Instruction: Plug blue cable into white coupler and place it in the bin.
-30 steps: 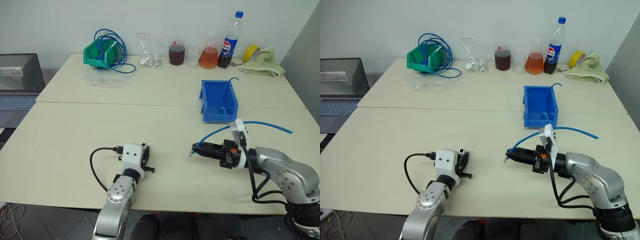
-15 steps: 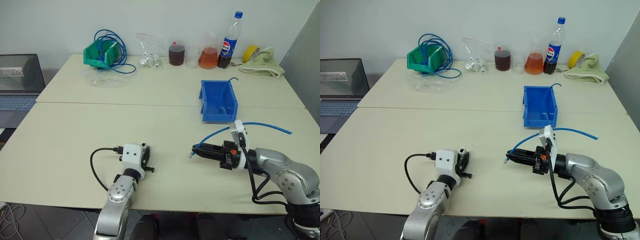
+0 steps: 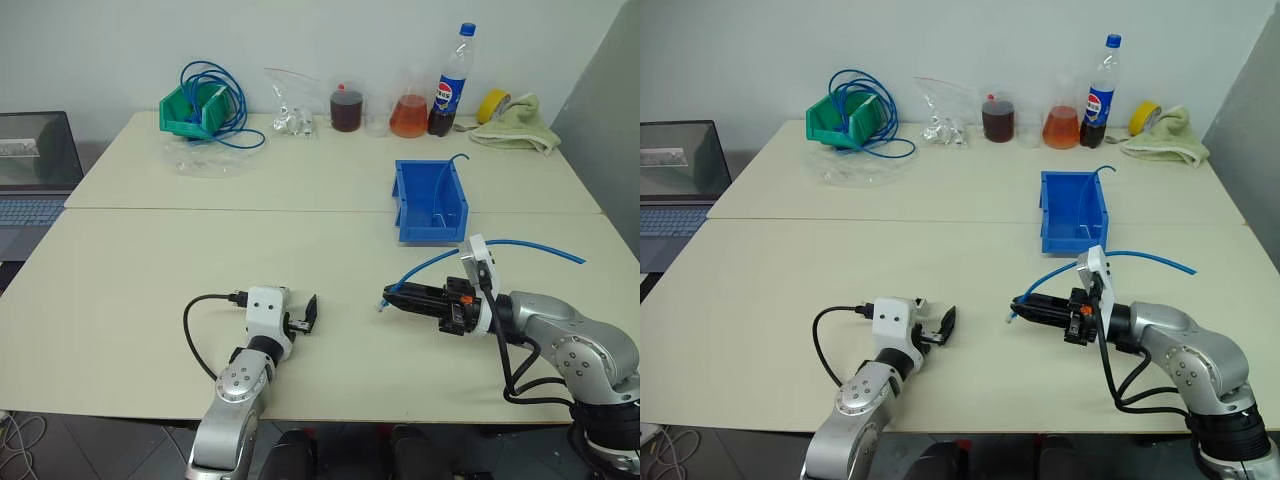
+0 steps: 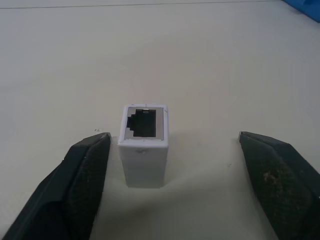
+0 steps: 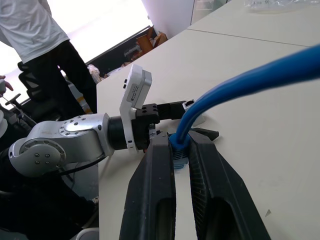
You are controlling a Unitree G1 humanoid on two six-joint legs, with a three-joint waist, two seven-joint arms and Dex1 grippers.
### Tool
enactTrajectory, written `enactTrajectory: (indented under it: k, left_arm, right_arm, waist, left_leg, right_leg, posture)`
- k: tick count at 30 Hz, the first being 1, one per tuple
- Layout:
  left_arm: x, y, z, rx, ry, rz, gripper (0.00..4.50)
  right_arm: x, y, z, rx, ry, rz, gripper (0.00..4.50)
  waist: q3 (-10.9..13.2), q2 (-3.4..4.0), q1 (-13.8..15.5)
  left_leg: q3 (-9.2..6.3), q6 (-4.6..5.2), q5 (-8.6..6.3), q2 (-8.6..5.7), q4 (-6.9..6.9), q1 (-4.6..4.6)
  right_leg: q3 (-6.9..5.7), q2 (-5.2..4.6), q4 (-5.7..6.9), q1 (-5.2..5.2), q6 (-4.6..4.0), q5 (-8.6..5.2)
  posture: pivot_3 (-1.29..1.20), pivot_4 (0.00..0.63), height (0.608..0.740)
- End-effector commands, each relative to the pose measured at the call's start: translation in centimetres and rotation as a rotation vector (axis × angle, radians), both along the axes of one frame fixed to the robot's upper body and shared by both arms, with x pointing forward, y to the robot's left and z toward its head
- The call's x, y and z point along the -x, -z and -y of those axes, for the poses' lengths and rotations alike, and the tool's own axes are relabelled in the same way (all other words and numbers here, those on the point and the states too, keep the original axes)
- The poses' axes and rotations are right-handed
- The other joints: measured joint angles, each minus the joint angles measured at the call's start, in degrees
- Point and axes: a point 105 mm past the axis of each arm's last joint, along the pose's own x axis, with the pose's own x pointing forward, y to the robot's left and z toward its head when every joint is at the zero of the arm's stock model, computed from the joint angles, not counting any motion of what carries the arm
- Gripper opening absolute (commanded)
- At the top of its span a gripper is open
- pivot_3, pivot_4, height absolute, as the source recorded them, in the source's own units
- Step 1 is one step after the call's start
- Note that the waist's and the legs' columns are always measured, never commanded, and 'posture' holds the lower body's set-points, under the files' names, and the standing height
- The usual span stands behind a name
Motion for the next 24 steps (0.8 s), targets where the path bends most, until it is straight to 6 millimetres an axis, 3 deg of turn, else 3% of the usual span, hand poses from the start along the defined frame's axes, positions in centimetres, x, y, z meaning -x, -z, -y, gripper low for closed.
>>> enactTrajectory:
  k: [1, 11, 20, 24]
  left_arm:
    - [0.4, 0.8, -2.7, -0.046, -0.067, -0.039, 4.5]
    - [1.4, -1.0, -5.1, -0.17, 0.017, 0.059, 4.5]
    - [1.9, -1.0, -6.0, -0.172, 0.139, 0.03, 4.5]
    - [2.1, -1.3, -8.1, -0.162, 0.182, -0.006, 4.5]
  right_arm:
    - [0.2, -1.1, -0.1, -0.02, -0.019, 0.036, 0.11]
    - [0.2, -1.3, -0.5, -0.027, -0.027, 0.052, 0.11]
    - [0.5, -1.6, -1.2, -0.026, -0.065, 0.078, 0.11]
    - [1.0, -1.8, -1.6, -0.033, -0.087, 0.082, 0.11]
  waist:
    - [0.0, 0.0, -0.11]
    - [0.01, 0.0, -0.71]
    - [0.01, -0.01, -0.81]
    - [0.02, -0.01, -0.9]
  left_leg:
    - [-0.01, 0.0, 0.0, 0.01, 0.0, 0.0]
    - [-0.07, 0.0, 0.0, 0.01, -0.04, -0.02]
    - [-0.08, 0.0, -0.01, 0.0, -0.04, -0.05]
    - [-0.08, 0.01, -0.01, 0.02, -0.06, -0.06]
  right_leg:
    - [0.0, 0.01, 0.0, -0.01, 0.0, 0.0]
    - [0.05, 0.01, -0.04, -0.04, -0.02, -0.01]
    - [0.03, -0.01, -0.06, -0.05, -0.02, -0.01]
    - [0.03, -0.01, -0.06, -0.07, -0.03, -0.01]
  posture:
    - [0.0, 0.15, 0.74]
    - [0.0, 0.15, 0.74]
    - [0.0, 0.15, 0.74]
    - [0.0, 0.15, 0.74]
